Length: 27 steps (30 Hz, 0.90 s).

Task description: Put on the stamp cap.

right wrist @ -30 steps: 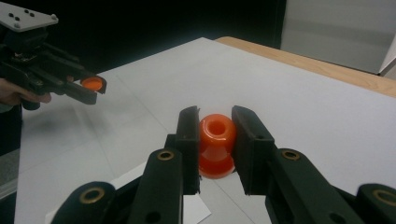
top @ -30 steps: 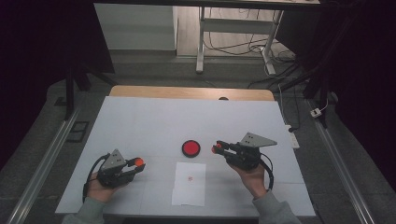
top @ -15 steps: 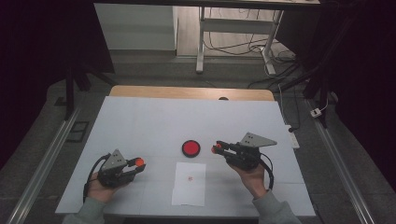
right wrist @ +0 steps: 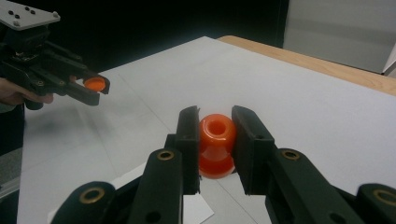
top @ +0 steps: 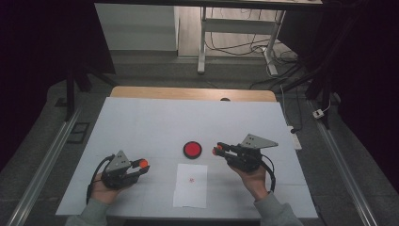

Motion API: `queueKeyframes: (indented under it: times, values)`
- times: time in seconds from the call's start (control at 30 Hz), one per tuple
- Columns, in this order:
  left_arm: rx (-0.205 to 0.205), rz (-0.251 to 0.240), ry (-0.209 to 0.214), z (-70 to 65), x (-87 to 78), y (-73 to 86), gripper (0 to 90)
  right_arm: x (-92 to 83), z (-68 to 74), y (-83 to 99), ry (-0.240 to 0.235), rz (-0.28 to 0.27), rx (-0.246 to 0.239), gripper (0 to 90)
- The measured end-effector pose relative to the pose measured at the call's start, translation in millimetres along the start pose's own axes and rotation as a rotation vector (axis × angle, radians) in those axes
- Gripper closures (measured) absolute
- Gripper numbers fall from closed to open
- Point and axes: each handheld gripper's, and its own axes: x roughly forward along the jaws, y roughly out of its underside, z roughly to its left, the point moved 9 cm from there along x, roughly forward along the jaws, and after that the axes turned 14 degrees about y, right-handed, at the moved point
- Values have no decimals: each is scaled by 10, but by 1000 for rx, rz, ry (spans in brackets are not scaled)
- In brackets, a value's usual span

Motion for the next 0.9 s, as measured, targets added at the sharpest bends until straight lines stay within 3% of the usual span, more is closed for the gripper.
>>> queueKeyframes:
  times: [0.27, 0.9]
  values:
    - [32, -4, 11, -49, 88, -118, 644, 6, 9, 5, -2, 3, -1, 718]
    - [85, 11, 91, -205, 384, -382, 644, 4, 7, 5, -1, 1, -2, 717]
